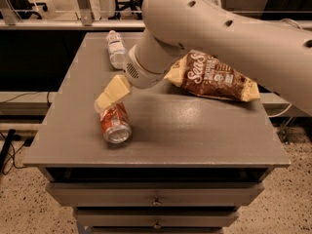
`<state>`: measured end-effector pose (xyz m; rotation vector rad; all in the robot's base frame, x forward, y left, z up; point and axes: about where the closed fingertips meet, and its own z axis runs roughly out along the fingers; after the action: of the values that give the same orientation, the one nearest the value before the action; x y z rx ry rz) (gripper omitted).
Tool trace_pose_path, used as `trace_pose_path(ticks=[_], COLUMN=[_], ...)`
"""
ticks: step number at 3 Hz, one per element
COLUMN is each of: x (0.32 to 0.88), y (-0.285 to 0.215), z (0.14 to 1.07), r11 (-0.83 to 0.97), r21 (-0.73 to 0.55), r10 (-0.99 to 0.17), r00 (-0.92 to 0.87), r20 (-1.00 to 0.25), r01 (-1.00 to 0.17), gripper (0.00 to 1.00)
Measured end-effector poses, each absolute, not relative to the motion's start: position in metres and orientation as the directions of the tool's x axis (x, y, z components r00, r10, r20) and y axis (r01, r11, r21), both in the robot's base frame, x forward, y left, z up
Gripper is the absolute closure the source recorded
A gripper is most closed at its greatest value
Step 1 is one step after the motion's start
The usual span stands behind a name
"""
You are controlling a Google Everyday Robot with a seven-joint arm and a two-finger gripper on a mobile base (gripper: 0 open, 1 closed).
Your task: Place coke can upright
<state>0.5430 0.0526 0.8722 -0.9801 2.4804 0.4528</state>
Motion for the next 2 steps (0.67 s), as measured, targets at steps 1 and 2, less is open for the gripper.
trace_pose_path(ticks=[1,2], x=[0.5558,0.5562], y=[0.0513,0.0464], z=[0.8673,0.8682], r11=[0.814,0.883], r21=[0.135,0.138], r10=[-0.428,-0.328], r00=[-0.742,-0.799], r20=[-0.516,-0.505], r01=[-0.564,-0.449], gripper=[0.00,0.00])
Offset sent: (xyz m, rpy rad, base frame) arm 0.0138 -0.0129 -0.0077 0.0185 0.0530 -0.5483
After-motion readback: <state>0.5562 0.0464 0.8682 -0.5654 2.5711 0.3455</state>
